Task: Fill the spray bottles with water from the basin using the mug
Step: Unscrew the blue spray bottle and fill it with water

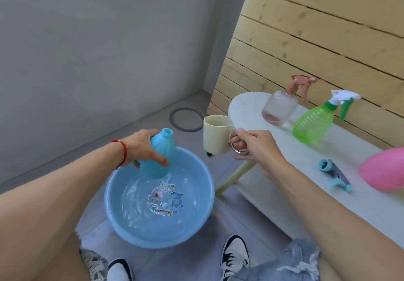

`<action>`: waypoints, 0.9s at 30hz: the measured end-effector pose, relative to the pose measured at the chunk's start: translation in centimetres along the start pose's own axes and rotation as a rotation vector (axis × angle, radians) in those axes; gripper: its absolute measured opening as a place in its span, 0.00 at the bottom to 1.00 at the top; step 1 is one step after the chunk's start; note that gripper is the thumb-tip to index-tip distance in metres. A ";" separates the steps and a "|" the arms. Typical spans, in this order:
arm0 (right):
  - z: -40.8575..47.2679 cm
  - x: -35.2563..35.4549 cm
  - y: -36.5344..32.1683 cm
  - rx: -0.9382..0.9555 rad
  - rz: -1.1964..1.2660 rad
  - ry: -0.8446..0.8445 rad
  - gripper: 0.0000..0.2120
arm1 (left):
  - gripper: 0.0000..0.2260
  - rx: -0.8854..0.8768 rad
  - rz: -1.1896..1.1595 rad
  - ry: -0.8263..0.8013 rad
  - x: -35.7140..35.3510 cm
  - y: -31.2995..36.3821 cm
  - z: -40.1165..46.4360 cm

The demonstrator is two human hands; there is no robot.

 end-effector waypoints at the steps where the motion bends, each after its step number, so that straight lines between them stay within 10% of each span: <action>1: 0.1 1.9 -0.3 0.014 0.047 0.038 0.17 | 0.31 -0.012 -0.013 0.007 -0.1 0.7 -0.1; 10: 2.4 10.6 1.1 0.046 0.038 0.354 0.20 | 0.34 -0.042 -0.043 0.003 -2.2 3.8 -1.0; 20: 0.2 15.0 -2.0 0.245 -0.621 0.612 0.13 | 0.30 -0.052 -0.045 -0.004 -3.6 5.0 -0.7; 27: 2.5 22.7 8.8 -0.307 -1.006 0.333 0.17 | 0.29 -0.095 -0.031 -0.021 -4.2 5.7 -0.6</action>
Point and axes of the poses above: each hand's wrist, its own z-axis towards the middle knuckle, its own x-axis out of the back of the hand, y = z × x, the point moved 10 cm from there along z, towards the middle knuckle, and after that the axes turned 6 degrees about y, right-handed, at the moved point
